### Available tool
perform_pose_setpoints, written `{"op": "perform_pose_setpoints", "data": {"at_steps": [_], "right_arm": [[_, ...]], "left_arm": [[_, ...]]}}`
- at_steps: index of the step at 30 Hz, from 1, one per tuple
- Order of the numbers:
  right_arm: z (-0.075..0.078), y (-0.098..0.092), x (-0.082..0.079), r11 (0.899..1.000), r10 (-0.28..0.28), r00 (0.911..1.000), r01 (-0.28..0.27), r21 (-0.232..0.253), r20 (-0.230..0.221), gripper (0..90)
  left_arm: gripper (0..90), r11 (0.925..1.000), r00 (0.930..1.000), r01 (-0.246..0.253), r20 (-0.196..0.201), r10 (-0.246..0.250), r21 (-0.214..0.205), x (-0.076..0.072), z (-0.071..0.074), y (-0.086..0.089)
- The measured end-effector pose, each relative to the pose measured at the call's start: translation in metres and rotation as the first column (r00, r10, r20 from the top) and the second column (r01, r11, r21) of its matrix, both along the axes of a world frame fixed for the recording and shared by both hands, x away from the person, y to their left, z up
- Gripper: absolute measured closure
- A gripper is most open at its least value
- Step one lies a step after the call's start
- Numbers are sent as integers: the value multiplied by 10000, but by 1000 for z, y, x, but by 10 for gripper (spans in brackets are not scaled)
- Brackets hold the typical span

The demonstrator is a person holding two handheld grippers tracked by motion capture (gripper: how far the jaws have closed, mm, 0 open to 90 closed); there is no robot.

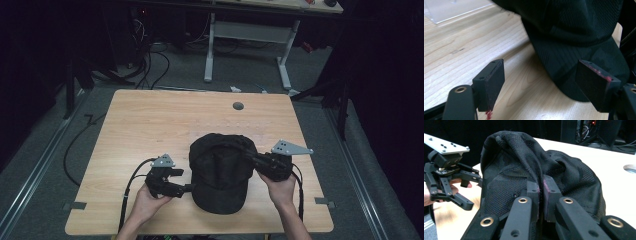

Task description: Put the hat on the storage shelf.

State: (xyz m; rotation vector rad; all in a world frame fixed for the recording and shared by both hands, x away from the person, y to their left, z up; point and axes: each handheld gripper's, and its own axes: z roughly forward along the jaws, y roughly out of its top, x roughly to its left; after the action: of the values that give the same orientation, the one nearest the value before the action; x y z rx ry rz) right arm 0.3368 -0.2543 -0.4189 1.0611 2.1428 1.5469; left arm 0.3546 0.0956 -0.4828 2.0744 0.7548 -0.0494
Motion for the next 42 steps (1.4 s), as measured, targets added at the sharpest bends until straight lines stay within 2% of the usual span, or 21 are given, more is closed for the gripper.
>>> {"op": "perform_pose_setpoints", "data": {"at_steps": [9, 18, 25, 33, 38, 42], "right_arm": [[0, 5, -1, 9993, 309, 9993, -313, 214, 201, 854], [2, 6, -2, 9964, 624, 9970, -649, 546, 466, 853], [2, 7, -1, 9942, 769, 9952, -812, 711, 602, 853], [2, 9, 1, 9926, 900, 9937, -949, 756, 666, 852], [1, 9, 1, 9924, 936, 9934, -985, 742, 662, 851], [1, 9, 2, 9929, 938, 9935, -980, 668, 640, 851]], "left_arm": [[254, 9993, 9994, 330, -91, -332, -177, -1, 0, -7], [273, 9976, 9977, 559, -372, -574, -410, 1, -2, -10], [337, 9961, 9968, 645, -442, -672, -594, 2, -1, -10], [404, 9961, 9959, 735, -495, -758, -480, 1, -1, -11], [409, 9957, 9955, 793, -482, -816, -479, 1, -1, -11], [467, 9953, 9949, 868, -475, -888, -434, 1, -1, -10]]}}
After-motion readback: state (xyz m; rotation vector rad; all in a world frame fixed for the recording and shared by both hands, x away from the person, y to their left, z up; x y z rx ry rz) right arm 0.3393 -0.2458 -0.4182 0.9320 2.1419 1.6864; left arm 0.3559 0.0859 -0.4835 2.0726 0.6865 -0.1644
